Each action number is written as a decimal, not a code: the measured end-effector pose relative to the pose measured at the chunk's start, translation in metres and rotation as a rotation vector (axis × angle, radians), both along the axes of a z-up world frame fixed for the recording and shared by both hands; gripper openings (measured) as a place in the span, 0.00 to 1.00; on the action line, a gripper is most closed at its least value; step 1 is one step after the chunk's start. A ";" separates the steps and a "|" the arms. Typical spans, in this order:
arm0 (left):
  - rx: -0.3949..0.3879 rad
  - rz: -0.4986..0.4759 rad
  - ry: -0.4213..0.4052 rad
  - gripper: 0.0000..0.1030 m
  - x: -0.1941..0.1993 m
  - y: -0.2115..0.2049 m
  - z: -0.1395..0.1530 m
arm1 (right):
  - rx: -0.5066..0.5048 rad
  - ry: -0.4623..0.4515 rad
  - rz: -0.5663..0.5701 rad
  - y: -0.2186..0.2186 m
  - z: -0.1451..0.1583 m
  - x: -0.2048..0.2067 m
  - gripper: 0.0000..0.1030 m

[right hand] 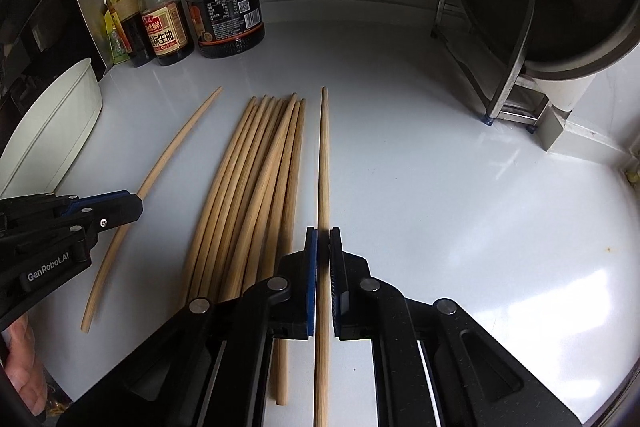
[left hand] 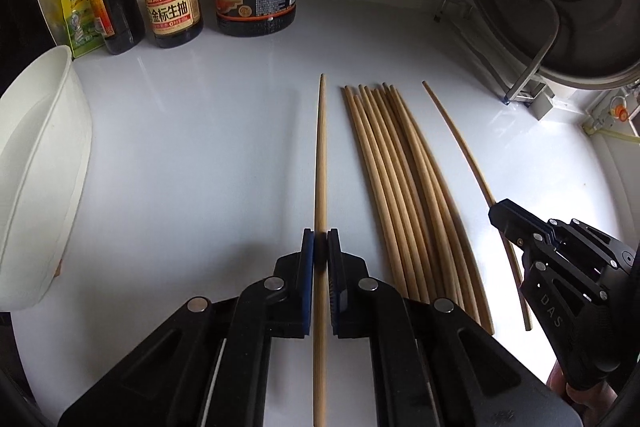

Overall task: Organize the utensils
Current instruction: 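Close the left tool on one chopstick while the right tool grasps another chopstick, then carry the held chopsticks with both tools over the white basin, then open both tools to drop the chopsticks into the white basin, then move both open tools back to the chopstick bundle, then close the left tool on one chopstick while the right tool grasps another chopstick, then carry the held chopsticks with both tools over the white basin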

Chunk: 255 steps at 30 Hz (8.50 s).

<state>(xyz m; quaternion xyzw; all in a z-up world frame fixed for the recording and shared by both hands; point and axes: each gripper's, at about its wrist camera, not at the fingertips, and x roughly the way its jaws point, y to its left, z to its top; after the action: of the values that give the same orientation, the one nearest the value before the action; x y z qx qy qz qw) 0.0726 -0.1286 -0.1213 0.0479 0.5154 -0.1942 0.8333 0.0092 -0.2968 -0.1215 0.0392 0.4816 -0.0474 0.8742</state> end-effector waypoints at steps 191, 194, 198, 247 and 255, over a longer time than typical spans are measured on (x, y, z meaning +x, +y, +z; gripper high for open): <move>0.124 0.052 -0.029 0.90 0.007 -0.021 -0.047 | -0.044 0.012 -0.027 -0.014 -0.034 0.005 0.50; 0.122 0.047 -0.044 0.86 0.006 -0.021 -0.046 | -0.045 0.007 -0.007 -0.010 -0.034 0.007 0.50; 0.116 0.023 -0.064 0.69 0.002 -0.025 -0.042 | -0.041 0.008 0.027 -0.003 -0.033 0.008 0.47; 0.026 0.400 -0.085 0.07 0.088 0.295 0.065 | 0.238 -0.022 0.400 0.300 0.067 0.158 0.06; 0.021 0.409 -0.002 0.07 0.107 0.314 0.030 | 0.227 0.103 0.392 0.339 0.027 0.183 0.06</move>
<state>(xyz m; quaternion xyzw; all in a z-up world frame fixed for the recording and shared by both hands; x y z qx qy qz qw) 0.1797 0.1850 -0.0914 -0.0490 0.5158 -0.0156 0.8552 0.1920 0.0422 -0.0950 0.0406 0.5261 0.1759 0.8311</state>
